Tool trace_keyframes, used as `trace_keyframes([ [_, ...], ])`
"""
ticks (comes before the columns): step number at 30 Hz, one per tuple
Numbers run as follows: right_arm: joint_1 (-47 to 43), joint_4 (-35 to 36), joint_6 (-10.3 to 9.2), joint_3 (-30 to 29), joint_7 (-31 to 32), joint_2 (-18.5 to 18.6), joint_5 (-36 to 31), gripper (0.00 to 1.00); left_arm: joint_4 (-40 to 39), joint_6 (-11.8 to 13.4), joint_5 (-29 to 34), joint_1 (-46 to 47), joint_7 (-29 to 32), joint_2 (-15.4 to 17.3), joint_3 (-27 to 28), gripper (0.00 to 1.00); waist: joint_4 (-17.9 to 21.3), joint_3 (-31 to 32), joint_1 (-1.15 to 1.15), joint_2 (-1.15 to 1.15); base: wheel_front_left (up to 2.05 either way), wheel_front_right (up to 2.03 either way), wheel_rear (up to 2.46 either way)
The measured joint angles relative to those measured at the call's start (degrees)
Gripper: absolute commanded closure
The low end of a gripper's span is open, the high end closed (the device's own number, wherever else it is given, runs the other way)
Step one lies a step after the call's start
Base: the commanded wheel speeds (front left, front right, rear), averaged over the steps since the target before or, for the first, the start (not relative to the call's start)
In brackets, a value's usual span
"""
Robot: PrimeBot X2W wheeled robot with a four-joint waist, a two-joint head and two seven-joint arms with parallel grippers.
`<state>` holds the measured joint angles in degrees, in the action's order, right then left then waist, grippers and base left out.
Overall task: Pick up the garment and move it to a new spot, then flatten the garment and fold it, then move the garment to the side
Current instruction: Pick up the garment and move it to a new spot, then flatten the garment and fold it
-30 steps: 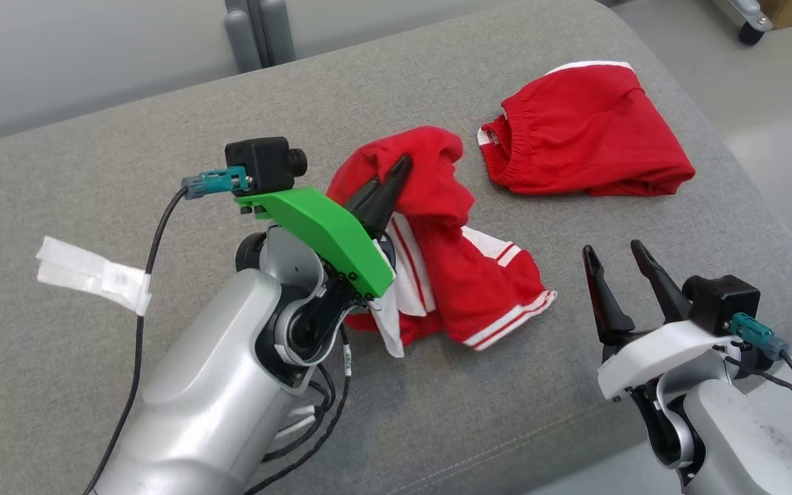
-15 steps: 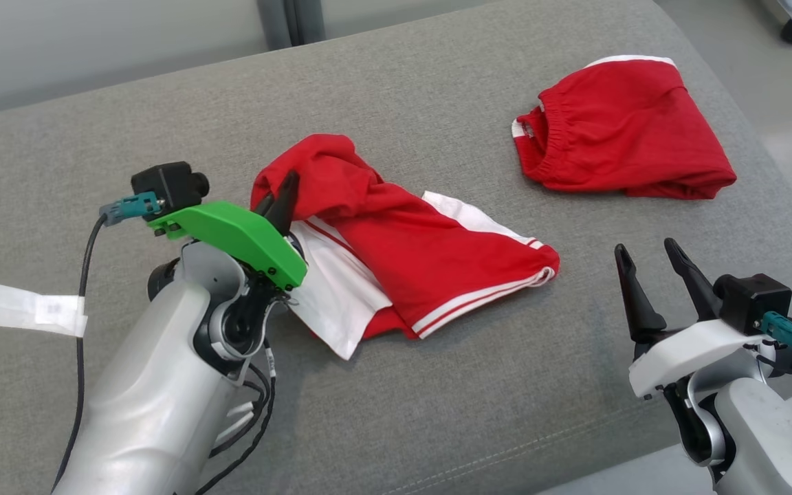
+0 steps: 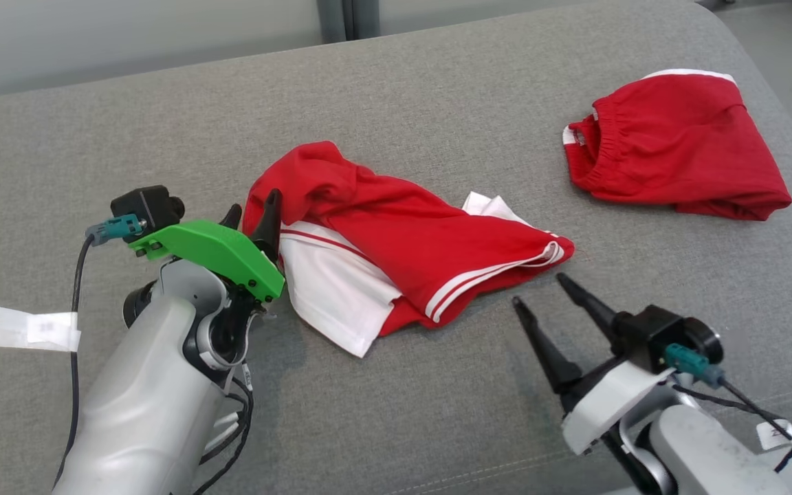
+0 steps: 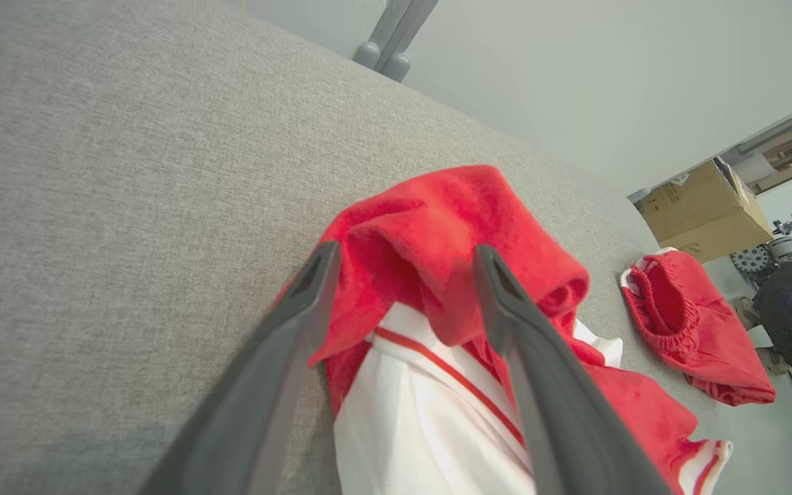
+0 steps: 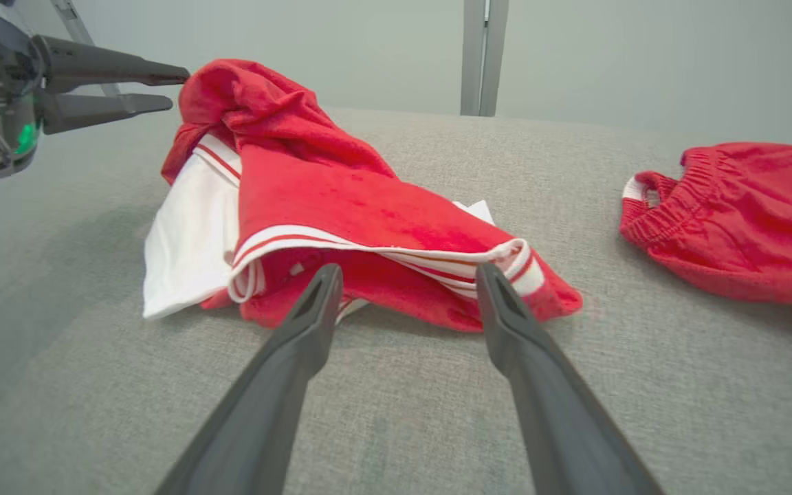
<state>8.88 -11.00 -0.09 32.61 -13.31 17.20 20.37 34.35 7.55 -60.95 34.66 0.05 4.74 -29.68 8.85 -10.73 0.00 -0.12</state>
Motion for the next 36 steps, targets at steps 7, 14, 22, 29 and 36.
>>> trace_keyframes([
  [7, 0.0, 0.8, 2.60, 4.7, 2.2, -2.9, -0.3, 0.00, -2.4, 0.0, 2.0, 0.4, -3.7, -0.2, -0.4, 0.00, -2.4, 0.0, 0.00, 0.00, 0.00, 0.00, 0.00],
  [14, 0.4, -2.0, 3.11, 6.2, 4.4, -6.6, 0.8, 0.00, -6.3, 0.0, 9.5, 0.5, -9.5, -0.2, -5.0, 0.00, -6.1, -0.6, 0.00, 0.00, 0.00, 0.00, 0.00],
  [22, 3.7, -4.7, 3.14, 6.9, 5.6, -6.7, -0.5, 0.00, -8.8, 0.0, 13.5, 0.0, -12.7, 0.1, -7.4, 0.00, -10.8, -1.4, 0.00, 0.00, 0.00, 0.00, 0.00],
  [29, 6.6, -5.9, 4.19, 10.3, 9.2, -6.0, -3.7, 0.00, -9.6, 0.0, 13.3, -4.5, -13.3, 0.0, -6.7, 0.00, -14.9, -2.0, 0.00, 0.00, 0.00, 0.00, 0.00],
  [36, 5.8, -6.0, 4.64, 11.7, 14.8, -2.6, -3.7, 0.00, -11.0, 0.0, 12.5, -7.2, -13.8, -0.1, -5.1, 0.00, -18.0, -2.0, 0.00, 0.00, 0.00, 0.00, 0.00],
])
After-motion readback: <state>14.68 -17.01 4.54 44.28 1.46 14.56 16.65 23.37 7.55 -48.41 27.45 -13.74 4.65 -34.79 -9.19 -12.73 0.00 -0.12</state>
